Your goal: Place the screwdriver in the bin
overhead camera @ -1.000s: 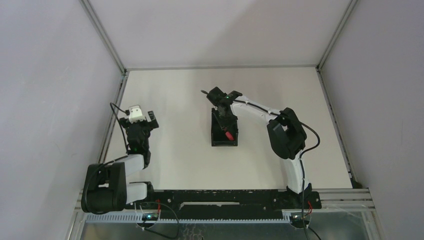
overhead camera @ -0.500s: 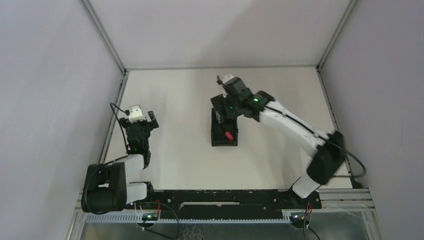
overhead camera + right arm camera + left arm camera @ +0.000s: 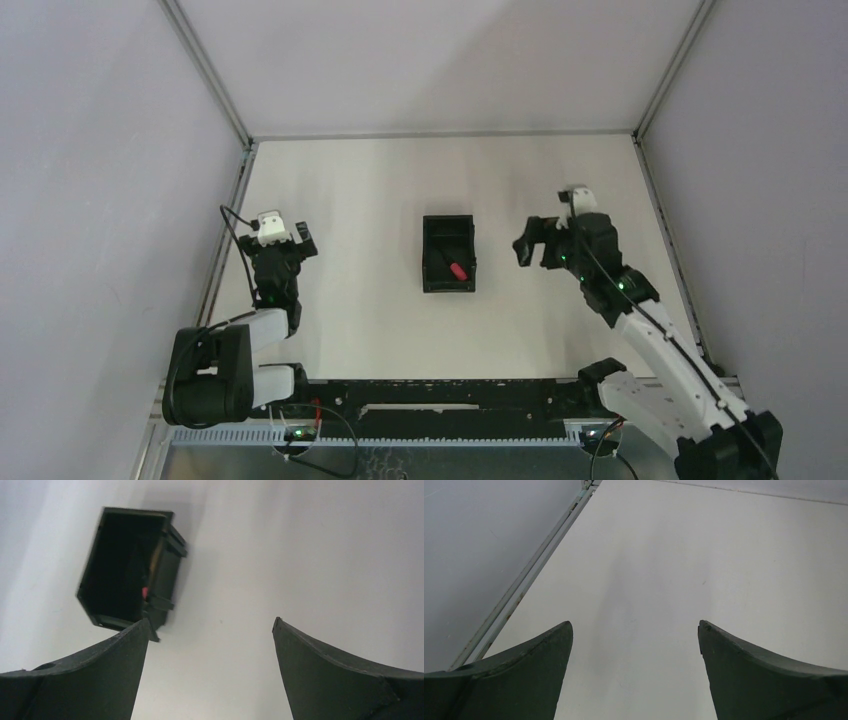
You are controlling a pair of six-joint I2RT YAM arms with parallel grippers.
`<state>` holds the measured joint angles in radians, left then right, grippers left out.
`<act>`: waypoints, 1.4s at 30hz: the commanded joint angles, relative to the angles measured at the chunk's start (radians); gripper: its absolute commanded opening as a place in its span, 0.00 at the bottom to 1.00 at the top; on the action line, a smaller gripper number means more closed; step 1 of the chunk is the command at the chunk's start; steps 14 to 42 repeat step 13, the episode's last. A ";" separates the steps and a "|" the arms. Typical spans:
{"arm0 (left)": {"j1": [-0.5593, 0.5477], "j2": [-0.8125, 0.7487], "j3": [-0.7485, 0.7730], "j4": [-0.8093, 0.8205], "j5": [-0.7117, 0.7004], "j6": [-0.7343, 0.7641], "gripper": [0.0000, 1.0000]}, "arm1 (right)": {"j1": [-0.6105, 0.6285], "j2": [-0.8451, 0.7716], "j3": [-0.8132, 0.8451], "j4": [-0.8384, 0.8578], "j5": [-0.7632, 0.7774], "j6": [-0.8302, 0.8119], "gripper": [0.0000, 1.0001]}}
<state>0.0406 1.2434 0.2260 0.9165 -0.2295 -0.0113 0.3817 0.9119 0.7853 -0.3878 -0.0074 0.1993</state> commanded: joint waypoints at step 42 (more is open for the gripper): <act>0.003 -0.010 0.023 0.022 0.008 -0.012 1.00 | -0.106 -0.235 -0.289 0.160 0.128 0.107 1.00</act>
